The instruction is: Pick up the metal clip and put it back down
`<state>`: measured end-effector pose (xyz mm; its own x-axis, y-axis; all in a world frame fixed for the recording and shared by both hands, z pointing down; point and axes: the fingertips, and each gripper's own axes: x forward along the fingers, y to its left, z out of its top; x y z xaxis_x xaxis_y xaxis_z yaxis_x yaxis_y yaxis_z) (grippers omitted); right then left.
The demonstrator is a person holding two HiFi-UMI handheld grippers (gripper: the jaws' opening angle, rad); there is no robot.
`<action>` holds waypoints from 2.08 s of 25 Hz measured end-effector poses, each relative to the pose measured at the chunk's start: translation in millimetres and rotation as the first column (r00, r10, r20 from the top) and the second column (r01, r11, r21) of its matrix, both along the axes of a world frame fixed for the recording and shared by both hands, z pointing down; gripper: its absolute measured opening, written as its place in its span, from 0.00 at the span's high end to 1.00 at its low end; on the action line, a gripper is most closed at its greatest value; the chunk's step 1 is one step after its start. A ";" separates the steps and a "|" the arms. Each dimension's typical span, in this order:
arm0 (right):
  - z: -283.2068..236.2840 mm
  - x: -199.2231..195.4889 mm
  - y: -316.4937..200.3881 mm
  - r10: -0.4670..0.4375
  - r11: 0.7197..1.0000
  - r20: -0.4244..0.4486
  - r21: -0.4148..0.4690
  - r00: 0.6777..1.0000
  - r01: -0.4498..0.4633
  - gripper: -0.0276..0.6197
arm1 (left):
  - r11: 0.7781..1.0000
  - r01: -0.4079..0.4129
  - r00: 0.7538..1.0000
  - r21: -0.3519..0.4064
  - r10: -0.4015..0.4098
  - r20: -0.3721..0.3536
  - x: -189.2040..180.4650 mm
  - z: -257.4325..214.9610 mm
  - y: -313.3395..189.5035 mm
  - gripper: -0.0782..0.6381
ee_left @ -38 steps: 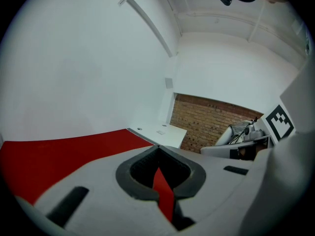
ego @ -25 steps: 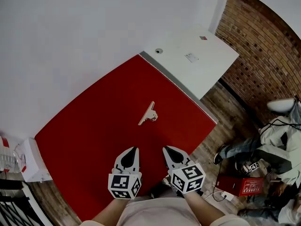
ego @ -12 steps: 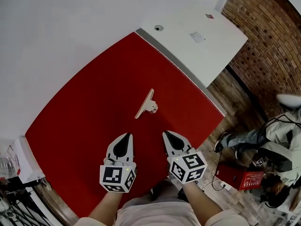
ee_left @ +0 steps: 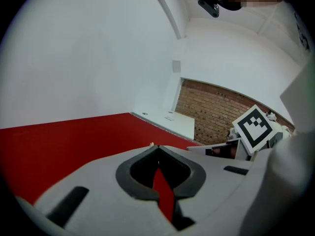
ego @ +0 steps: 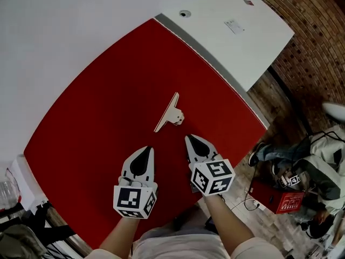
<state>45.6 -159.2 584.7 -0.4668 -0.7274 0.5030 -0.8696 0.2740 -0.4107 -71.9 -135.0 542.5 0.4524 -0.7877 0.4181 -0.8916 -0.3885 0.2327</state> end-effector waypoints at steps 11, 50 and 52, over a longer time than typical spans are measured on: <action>51.9 -15.4 -38.9 0.018 0.996 0.055 -0.085 0.998 -0.014 0.82 | 0.998 0.022 1.000 -0.055 -0.022 0.009 -11.0 36.2 -10.1 0.88; 56.7 -32.6 -76.3 0.092 0.985 0.225 -0.160 0.970 -0.057 0.92 | 0.997 0.061 0.996 -0.057 -0.057 0.065 -29.1 41.3 -13.4 0.88; 50.5 -32.2 -74.3 0.084 0.987 0.220 -0.154 0.972 -0.051 0.92 | 0.996 0.065 0.996 -0.052 -0.062 0.061 -29.7 36.1 -12.5 0.88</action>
